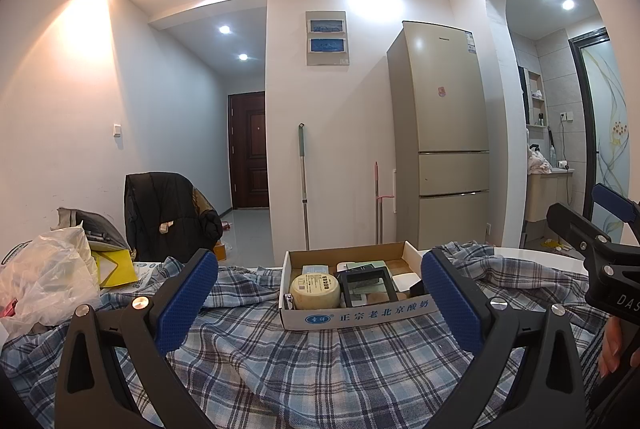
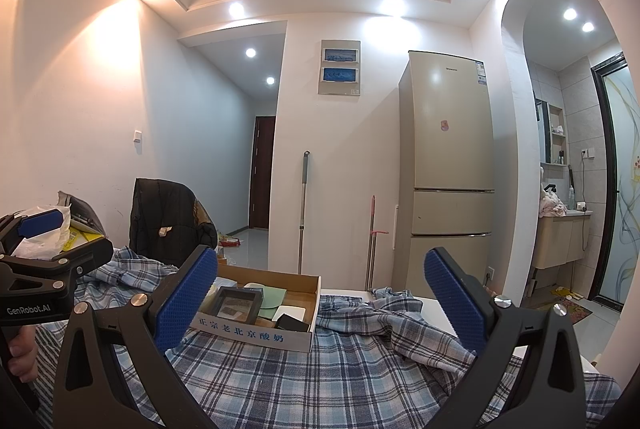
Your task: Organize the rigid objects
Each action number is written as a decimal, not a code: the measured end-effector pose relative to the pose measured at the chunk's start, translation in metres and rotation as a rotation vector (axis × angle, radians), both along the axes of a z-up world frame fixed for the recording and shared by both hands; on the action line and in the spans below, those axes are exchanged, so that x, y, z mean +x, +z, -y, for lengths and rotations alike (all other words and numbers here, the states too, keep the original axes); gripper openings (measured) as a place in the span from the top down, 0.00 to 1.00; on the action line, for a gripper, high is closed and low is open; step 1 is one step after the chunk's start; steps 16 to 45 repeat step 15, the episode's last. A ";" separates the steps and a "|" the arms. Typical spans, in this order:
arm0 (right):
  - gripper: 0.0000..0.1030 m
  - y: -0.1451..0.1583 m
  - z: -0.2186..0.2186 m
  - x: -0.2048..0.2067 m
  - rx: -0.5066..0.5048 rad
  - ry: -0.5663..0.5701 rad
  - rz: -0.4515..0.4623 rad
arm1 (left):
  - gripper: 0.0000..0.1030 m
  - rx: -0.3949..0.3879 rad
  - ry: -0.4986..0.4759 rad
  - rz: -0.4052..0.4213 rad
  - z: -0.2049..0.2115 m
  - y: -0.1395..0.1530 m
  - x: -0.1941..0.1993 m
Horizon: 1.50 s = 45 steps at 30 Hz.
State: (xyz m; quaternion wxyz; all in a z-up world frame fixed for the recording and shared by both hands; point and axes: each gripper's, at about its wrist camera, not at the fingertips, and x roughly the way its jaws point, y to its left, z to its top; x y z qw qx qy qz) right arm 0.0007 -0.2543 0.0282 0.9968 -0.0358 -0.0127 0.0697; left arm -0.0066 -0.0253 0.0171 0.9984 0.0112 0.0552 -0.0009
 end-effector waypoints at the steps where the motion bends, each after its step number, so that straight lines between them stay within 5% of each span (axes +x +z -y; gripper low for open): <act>1: 0.00 0.000 -0.001 0.000 0.001 0.000 0.000 | 0.00 0.000 0.000 0.000 0.000 0.000 0.000; 45: 0.00 0.000 0.000 0.000 0.000 0.000 0.000 | 0.00 0.000 0.003 0.003 0.000 -0.001 0.000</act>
